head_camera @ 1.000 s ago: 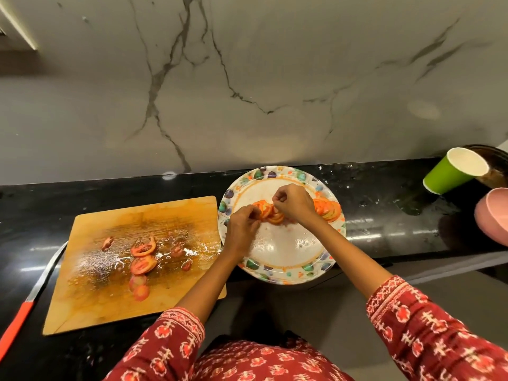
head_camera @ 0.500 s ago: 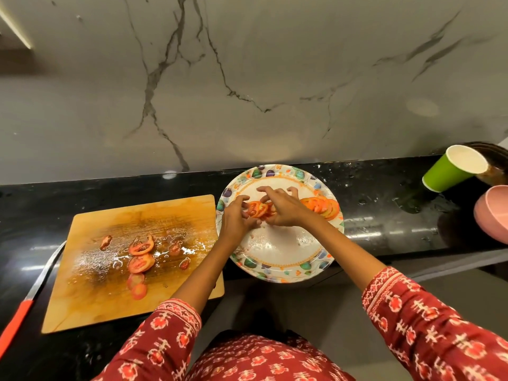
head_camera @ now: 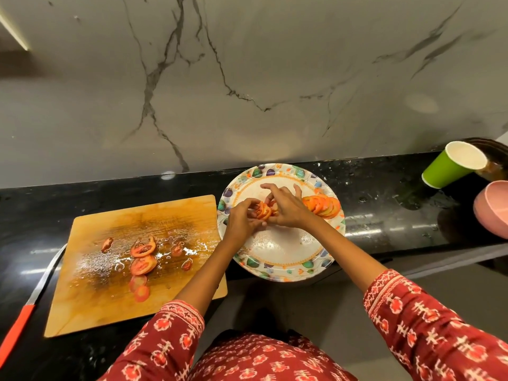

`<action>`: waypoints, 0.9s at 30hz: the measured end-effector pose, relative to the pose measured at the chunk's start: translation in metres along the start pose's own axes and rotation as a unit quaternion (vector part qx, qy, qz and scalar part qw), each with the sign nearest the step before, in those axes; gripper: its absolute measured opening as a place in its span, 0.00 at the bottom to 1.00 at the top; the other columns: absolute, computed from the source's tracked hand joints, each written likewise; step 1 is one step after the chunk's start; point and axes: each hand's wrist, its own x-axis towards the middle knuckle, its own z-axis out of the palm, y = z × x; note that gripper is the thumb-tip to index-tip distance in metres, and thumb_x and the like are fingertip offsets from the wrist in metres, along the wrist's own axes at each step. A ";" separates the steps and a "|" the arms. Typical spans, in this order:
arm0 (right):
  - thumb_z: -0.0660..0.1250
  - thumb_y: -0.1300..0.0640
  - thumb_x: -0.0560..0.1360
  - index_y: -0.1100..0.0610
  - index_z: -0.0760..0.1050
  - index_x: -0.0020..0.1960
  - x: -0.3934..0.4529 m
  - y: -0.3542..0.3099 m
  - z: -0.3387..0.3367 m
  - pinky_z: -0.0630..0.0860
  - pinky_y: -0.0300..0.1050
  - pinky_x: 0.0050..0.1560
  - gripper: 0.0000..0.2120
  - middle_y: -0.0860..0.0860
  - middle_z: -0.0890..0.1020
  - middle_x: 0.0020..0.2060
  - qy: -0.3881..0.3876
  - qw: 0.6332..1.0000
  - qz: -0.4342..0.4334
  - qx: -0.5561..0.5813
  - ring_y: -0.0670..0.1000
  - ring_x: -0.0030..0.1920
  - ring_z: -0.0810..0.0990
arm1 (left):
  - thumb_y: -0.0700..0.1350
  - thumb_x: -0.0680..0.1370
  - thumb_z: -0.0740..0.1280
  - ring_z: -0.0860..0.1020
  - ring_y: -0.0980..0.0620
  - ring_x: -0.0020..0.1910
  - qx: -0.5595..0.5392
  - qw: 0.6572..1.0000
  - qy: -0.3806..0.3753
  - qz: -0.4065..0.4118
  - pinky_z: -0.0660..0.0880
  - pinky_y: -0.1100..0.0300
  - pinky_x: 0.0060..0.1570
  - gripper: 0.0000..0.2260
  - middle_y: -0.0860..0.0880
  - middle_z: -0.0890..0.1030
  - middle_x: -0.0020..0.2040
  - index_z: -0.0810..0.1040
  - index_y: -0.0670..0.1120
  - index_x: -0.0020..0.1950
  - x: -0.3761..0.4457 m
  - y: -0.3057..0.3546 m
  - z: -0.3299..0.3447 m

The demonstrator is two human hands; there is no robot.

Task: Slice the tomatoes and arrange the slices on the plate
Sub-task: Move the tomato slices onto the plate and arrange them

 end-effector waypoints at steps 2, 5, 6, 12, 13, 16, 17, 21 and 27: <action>0.73 0.49 0.69 0.51 0.55 0.73 -0.003 0.003 -0.003 0.42 0.59 0.71 0.39 0.49 0.78 0.56 0.007 1.000 0.002 -0.001 0.52 0.65 0.67 | 0.37 0.69 0.73 0.79 0.52 0.49 -0.002 1.000 -0.006 0.013 0.76 0.65 0.46 0.20 0.42 0.78 0.56 0.74 0.42 0.60 0.000 0.001 0.000; 0.73 0.49 0.69 0.50 0.55 0.73 -0.008 0.009 -0.008 0.41 0.58 0.71 0.39 0.49 0.77 0.56 0.009 1.000 0.004 0.001 0.51 0.65 0.67 | 0.36 0.69 0.73 0.78 0.54 0.48 -0.007 1.000 0.000 0.026 0.76 0.70 0.39 0.20 0.43 0.77 0.57 0.74 0.42 0.59 0.001 0.003 0.000; 0.73 0.50 0.69 0.50 0.55 0.73 -0.010 0.011 -0.008 0.40 0.58 0.71 0.39 0.49 0.77 0.56 0.008 1.000 0.004 0.004 0.51 0.66 0.67 | 0.36 0.69 0.73 0.77 0.55 0.48 -0.006 1.000 0.003 0.025 0.76 0.72 0.37 0.20 0.43 0.76 0.57 0.74 0.42 0.59 0.001 0.003 -0.001; 0.72 0.44 0.69 0.50 0.55 0.73 -0.010 0.006 -0.004 0.42 0.60 0.71 0.40 0.51 0.75 0.62 0.015 1.000 0.005 0.018 0.52 0.69 0.65 | 0.37 0.68 0.75 0.77 0.54 0.49 0.009 1.000 -0.007 0.026 0.75 0.71 0.41 0.22 0.43 0.77 0.56 0.74 0.41 0.60 -0.002 -0.006 -0.006; 0.71 0.43 0.69 0.50 0.55 0.73 -0.009 0.004 -0.003 0.42 0.60 0.71 0.39 0.51 0.75 0.62 0.018 1.000 0.006 0.019 0.52 0.69 0.65 | 0.37 0.68 0.74 0.77 0.54 0.48 0.008 1.000 -0.007 0.029 0.75 0.70 0.42 0.22 0.43 0.77 0.55 0.74 0.41 0.60 -0.002 -0.007 -0.006; 0.70 0.45 0.71 0.51 0.54 0.73 -0.008 0.002 0.001 0.40 0.61 0.71 0.38 0.50 0.76 0.61 0.012 1.000 0.008 0.019 0.52 0.69 0.65 | 0.37 0.69 0.74 0.78 0.53 0.49 -0.001 0.999 -0.009 0.036 0.77 0.66 0.46 0.20 0.43 0.78 0.54 0.75 0.41 0.59 -0.003 -0.009 -0.005; 0.70 0.46 0.71 0.51 0.54 0.73 -0.007 0.001 0.001 0.40 0.62 0.71 0.38 0.50 0.76 0.61 0.013 1.000 0.011 0.019 0.52 0.69 0.65 | 0.35 0.69 0.73 0.79 0.51 0.49 -0.005 0.999 -0.008 0.036 0.78 0.64 0.47 0.20 0.43 0.78 0.53 0.75 0.41 0.59 -0.003 -0.009 -0.005; 0.71 0.47 0.70 0.51 0.55 0.73 -0.009 0.001 0.001 0.42 0.62 0.72 0.38 0.50 0.76 0.60 0.024 0.999 0.017 0.020 0.52 0.67 0.66 | 0.32 0.69 0.71 0.78 0.51 0.51 -0.018 0.999 -0.006 0.033 0.79 0.59 0.51 0.19 0.43 0.78 0.54 0.75 0.41 0.59 -0.007 -0.010 -0.008; 0.69 0.59 0.72 0.56 0.67 0.67 -0.015 -0.005 0.007 0.74 0.53 0.57 0.25 0.54 0.79 0.51 0.167 0.977 -0.014 0.129 0.52 0.53 0.75 | 0.32 0.70 0.70 0.77 0.53 0.48 -0.010 0.998 0.046 0.041 0.77 0.66 0.45 0.17 0.44 0.79 0.53 0.76 0.41 0.58 -0.020 -0.019 -0.028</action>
